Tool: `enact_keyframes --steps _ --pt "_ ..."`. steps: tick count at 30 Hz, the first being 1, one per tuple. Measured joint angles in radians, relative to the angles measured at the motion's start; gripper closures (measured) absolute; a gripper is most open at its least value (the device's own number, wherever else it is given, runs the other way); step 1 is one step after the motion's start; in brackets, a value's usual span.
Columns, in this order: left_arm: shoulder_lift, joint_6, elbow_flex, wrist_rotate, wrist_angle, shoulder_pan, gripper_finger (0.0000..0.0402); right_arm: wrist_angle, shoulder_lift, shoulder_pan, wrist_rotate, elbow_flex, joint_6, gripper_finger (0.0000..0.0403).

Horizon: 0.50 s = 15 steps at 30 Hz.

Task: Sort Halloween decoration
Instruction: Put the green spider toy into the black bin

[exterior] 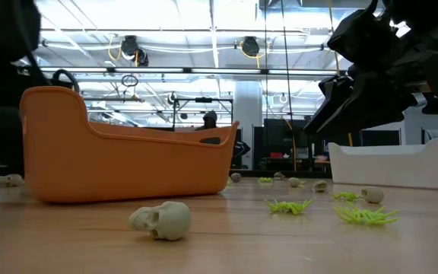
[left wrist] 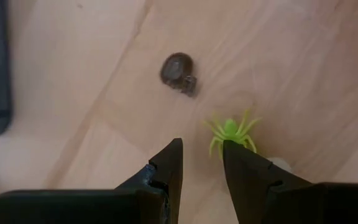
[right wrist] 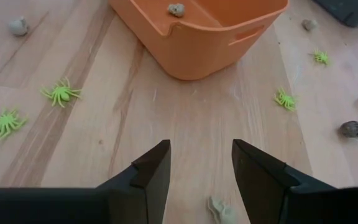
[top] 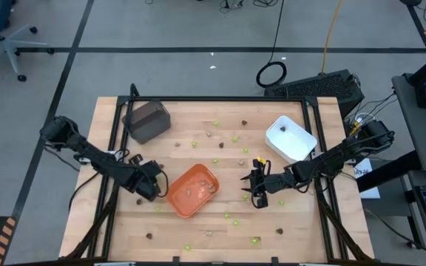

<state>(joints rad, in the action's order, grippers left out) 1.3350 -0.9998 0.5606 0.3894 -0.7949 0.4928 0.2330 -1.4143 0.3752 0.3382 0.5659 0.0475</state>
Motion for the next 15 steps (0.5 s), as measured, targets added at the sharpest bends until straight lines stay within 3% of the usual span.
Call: enact_keyframes --steps 15 --pt "-0.001 0.285 0.002 -0.141 0.097 -0.205 0.0294 -0.014 0.0 0.0 -0.001 0.0 0.012 0.0248"
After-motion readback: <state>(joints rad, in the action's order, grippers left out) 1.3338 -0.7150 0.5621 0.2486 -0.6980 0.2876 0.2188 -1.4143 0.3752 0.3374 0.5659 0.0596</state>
